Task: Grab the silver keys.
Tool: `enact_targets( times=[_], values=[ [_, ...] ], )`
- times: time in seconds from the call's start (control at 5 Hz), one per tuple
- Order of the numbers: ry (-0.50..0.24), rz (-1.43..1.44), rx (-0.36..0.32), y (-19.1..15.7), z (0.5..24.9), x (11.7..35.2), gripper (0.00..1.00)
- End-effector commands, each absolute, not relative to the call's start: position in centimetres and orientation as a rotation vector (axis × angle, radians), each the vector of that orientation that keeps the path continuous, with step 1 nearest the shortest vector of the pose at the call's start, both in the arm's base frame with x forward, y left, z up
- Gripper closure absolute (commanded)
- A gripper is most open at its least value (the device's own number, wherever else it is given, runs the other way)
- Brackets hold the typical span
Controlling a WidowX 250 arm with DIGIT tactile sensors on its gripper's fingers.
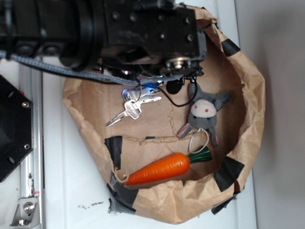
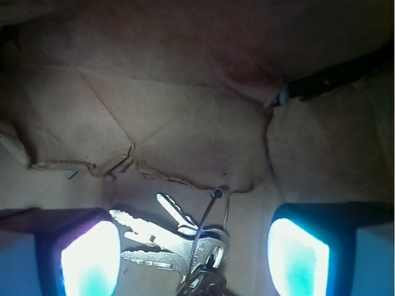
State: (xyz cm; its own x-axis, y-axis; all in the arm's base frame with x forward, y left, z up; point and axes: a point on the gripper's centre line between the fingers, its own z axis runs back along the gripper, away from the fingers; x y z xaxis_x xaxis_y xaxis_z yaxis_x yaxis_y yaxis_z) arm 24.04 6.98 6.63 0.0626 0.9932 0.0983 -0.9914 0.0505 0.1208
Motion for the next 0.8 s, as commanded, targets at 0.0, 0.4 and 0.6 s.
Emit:
enact_targets(
  times=[0.0, 0.4, 0.6],
  values=[
    [-0.027, 1.497, 0.165, 6.9, 7.3, 22.7, 0.00],
    [-0.015, 1.506, 0.150, 5.4, 5.0, 23.9, 0.00],
    [-0.011, 1.496, 0.175, 4.8, 3.8, 23.9, 0.00]
  ],
)
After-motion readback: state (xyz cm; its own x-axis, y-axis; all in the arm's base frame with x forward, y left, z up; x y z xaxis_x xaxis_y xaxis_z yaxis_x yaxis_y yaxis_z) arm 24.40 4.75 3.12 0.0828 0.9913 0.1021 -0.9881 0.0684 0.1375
